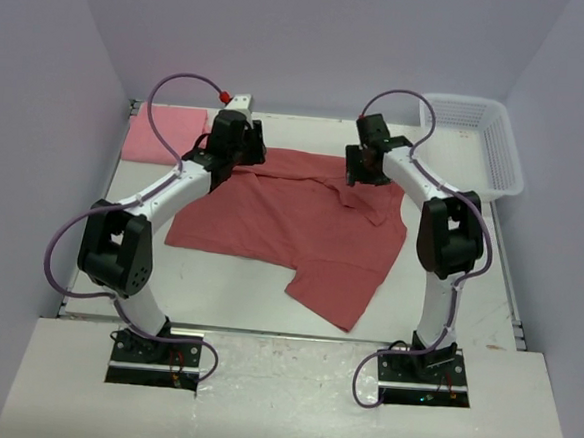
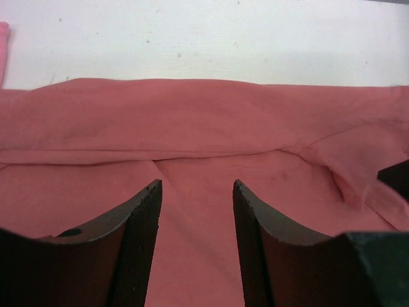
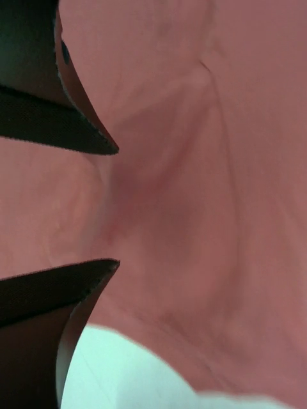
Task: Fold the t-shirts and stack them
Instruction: Fold the flattened tshirt in 1/3 of the way
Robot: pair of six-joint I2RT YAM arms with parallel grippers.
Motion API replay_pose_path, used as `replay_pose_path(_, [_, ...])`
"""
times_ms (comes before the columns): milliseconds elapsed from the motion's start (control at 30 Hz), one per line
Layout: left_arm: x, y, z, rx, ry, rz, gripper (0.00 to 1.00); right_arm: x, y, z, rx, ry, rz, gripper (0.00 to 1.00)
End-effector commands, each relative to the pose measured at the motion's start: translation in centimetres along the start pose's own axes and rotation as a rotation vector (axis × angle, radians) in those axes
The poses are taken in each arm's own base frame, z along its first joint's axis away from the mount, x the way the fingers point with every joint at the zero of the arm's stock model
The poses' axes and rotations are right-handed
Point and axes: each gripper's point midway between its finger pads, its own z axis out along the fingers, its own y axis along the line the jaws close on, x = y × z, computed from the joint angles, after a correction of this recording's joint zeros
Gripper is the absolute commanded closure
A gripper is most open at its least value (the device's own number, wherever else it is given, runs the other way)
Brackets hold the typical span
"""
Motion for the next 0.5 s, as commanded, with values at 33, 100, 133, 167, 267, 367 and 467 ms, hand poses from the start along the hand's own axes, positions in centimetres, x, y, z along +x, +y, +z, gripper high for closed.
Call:
replay_pose_path(33, [0.7, -0.3, 1.2, 0.027, 0.008, -0.010, 0.50, 0.3, 4.3, -3.6, -0.079, -0.065, -0.054, 0.42])
replay_pose_path(100, [1.3, -0.2, 1.6, 0.024, 0.023, -0.010, 0.50, 0.8, 5.0, -3.4, -0.095, -0.056, -0.050, 0.60])
replay_pose_path(133, [1.5, -0.2, 1.7, 0.024, 0.028, -0.009, 0.50, 1.0, 5.1, -3.3, -0.095, -0.051, -0.050, 0.64])
replay_pose_path(167, [1.8, 0.0, 1.8, 0.020, 0.031, -0.009, 0.50, 1.2, 5.1, -3.0, -0.090, -0.044, -0.055, 0.65])
replay_pose_path(267, [2.1, 0.3, 1.7, 0.009, 0.034, -0.005, 0.50, 1.7, 5.0, -2.2, -0.081, -0.022, -0.069, 0.62])
replay_pose_path(367, [2.0, 0.3, 1.5, 0.012, 0.027, -0.006, 0.50, 1.9, 5.0, -1.6, -0.077, -0.010, -0.072, 0.62])
replay_pose_path(467, [1.5, 0.2, 1.0, 0.017, 0.016, -0.006, 0.50, 2.1, 5.3, -1.1, -0.078, 0.007, -0.078, 0.62])
